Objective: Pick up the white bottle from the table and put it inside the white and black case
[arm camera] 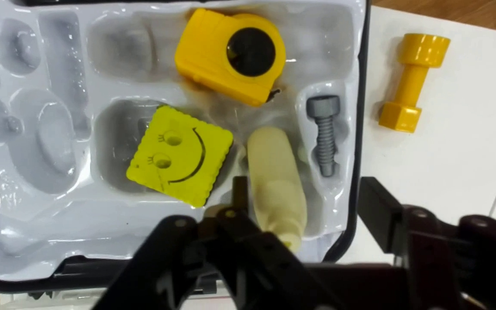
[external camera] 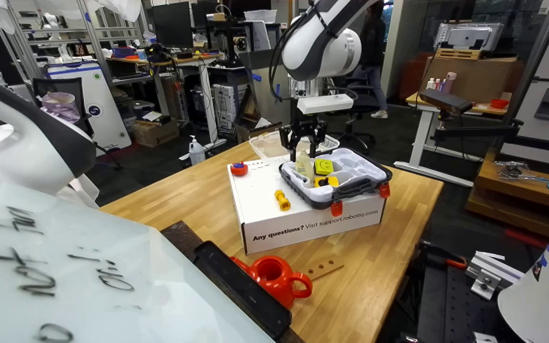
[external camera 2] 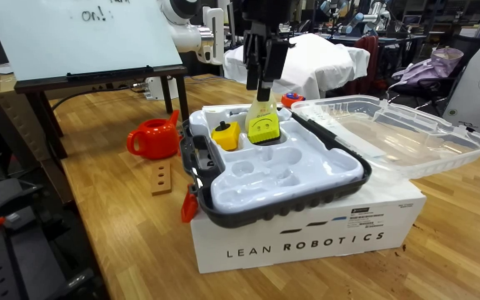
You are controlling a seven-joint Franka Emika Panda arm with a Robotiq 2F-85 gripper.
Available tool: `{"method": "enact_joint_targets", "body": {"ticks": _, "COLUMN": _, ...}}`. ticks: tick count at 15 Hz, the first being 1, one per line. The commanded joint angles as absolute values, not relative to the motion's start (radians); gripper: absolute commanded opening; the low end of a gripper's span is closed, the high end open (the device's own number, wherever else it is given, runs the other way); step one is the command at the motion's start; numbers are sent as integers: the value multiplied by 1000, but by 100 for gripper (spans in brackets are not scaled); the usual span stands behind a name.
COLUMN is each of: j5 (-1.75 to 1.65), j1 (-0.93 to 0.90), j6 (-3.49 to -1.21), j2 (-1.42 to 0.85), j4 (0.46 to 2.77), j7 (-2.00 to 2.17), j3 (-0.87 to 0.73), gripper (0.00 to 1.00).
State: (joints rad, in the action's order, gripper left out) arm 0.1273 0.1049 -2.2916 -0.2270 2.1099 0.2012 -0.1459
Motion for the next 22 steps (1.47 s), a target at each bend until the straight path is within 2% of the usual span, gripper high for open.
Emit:
{"method": "enact_joint_targets", "body": {"ticks": 1, "j5": 148, "j1": 115, "j6": -2267, "j2": -193, "j4": 2106, "j7": 173, "j3": -132, "gripper": 97}}
{"method": "enact_joint_targets", "body": {"ticks": 3, "j5": 142, "j1": 107, "j6": -2277, "j2": -149, "j4": 2129, "j7": 180, "j3": -127, "gripper": 100}}
{"method": "enact_joint_targets", "body": {"ticks": 16, "j5": 162, "j1": -9, "j6": -2304, "j2": 191, "j4": 2432, "j7": 204, "j3": -2, "gripper": 100}}
{"method": "enact_joint_targets", "body": {"ticks": 22, "j5": 184, "j1": -6, "j6": -2303, "j2": 322, "j4": 2593, "j7": 103, "j3": -32, "gripper": 100}}
